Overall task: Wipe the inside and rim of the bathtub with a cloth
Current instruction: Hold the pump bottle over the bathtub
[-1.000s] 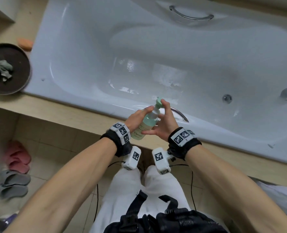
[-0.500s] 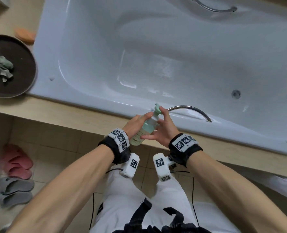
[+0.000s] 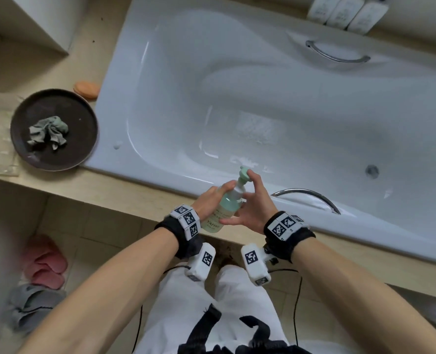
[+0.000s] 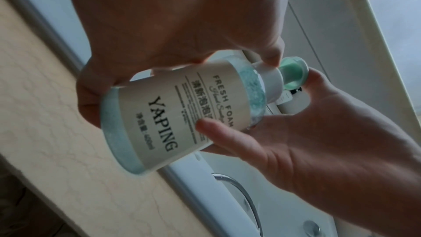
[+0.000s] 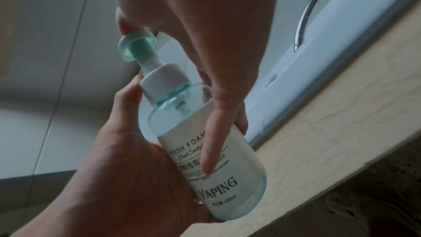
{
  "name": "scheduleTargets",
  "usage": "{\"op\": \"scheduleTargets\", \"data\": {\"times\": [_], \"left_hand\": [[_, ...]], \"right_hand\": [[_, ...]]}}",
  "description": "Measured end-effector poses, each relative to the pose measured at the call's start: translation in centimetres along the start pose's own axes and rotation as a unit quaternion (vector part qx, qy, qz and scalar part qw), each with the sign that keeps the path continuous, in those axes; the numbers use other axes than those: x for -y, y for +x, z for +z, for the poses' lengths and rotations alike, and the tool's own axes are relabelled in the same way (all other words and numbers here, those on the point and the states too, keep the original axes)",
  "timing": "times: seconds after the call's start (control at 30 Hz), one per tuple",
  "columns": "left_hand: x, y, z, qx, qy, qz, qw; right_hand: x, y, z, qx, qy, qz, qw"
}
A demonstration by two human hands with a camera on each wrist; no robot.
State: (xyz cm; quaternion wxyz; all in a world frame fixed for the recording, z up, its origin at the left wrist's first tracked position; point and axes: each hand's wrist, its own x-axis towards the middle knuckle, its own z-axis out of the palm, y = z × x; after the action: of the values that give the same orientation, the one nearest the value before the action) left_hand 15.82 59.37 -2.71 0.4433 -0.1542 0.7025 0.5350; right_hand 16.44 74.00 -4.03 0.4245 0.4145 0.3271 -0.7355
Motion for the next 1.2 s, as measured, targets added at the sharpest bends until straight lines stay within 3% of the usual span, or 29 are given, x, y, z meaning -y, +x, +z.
{"op": "scheduleTargets", "data": {"times": [0.47, 1.03, 1.2], "left_hand": [[4.0, -0.4, -11.0, -0.040, -0.078, -0.038, 0.995], [9.1, -1.3, -26.8, 0.001, -0.076, -0.072, 0.995], [10.4, -1.3, -29.3, -0.044, -0.124, -0.118, 0.984]], "right_hand": [[-2.2, 6.8, 10.9, -0.024, -0.038, 0.024, 0.999], [-7.1, 14.7, 23.9, -0.051, -0.032, 0.045, 0.997], [-6.8, 16.2, 27.1, -0.065, -0.074, 0.058, 0.993]]}}
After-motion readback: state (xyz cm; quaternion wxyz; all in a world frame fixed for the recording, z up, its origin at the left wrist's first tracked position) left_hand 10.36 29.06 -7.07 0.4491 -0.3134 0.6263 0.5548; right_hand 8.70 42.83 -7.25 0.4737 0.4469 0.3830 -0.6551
